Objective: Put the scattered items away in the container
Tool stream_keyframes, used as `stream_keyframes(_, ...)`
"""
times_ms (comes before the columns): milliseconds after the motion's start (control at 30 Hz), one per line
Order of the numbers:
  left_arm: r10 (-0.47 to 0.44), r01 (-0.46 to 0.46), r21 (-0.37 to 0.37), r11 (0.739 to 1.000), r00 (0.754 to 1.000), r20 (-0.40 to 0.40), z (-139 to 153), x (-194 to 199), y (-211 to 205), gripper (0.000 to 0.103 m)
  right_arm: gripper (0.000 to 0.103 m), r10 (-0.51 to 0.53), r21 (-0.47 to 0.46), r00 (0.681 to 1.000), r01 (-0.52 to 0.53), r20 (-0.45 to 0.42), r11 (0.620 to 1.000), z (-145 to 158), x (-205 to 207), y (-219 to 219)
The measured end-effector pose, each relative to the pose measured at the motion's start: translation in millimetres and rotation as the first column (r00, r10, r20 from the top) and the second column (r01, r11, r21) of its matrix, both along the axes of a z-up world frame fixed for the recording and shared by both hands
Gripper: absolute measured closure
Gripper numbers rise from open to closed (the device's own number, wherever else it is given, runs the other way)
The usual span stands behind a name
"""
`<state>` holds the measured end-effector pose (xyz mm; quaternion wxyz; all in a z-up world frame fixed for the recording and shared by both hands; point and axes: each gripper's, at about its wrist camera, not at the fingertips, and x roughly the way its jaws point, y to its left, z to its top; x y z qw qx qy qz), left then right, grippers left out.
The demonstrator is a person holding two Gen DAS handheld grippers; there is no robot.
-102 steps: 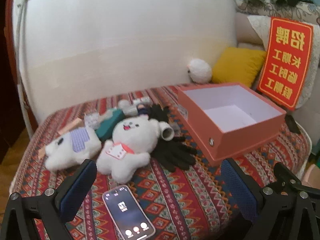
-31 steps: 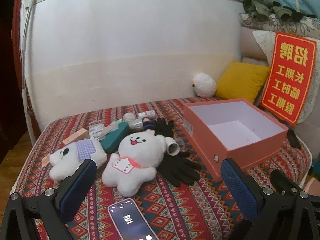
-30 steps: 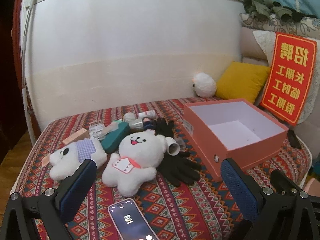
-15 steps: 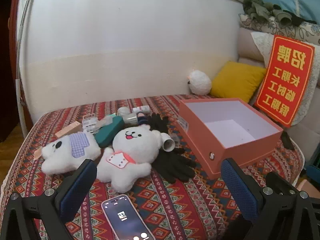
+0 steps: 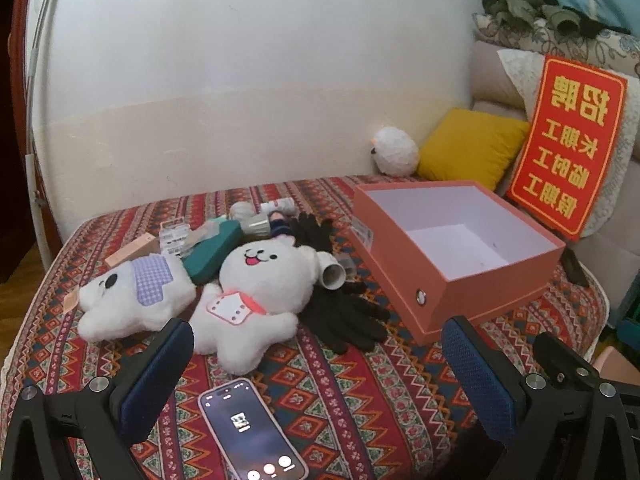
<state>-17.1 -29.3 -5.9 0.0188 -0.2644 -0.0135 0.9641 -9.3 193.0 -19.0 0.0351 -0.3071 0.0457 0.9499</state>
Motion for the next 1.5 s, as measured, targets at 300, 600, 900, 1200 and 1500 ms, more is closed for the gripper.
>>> stream_keyframes(300, 0.001, -0.001, 0.002, 1.0, 1.0, 0.004, -3, 1, -3, 0.001, 0.0, 0.05, -0.023, 0.999, -0.05, -0.021, 0.998, 1, 2, -4)
stream_keyframes(600, 0.04, -0.04, 0.004, 0.999, 0.999, 0.014, -9, 1, -22, 0.001, 0.0, 0.093, -0.051, 0.996, -0.094, -0.008, 0.994, -3, -6, -12)
stream_keyframes(900, 0.17, -0.169, -0.039, 0.985, 0.985, 0.03, -23, -6, -71, 0.001, 0.0, 0.143, -0.122, 0.989, -0.138, 0.028, 0.983, -12, -21, -16)
stream_keyframes(1200, 0.224, -0.218, -0.112, 0.969, 0.974, 0.037, -37, -18, -113, 0.001, 0.0, 0.304, -0.302, 0.944, -0.255, 0.128, 0.918, -42, -56, -37)
stream_keyframes(1500, 0.228, -0.187, -0.531, 0.827, 0.974, 0.012, -93, -80, -139, 0.001, 0.0, 0.531, -0.749, 0.833, -0.251, 0.155, 0.613, -121, -136, -58)
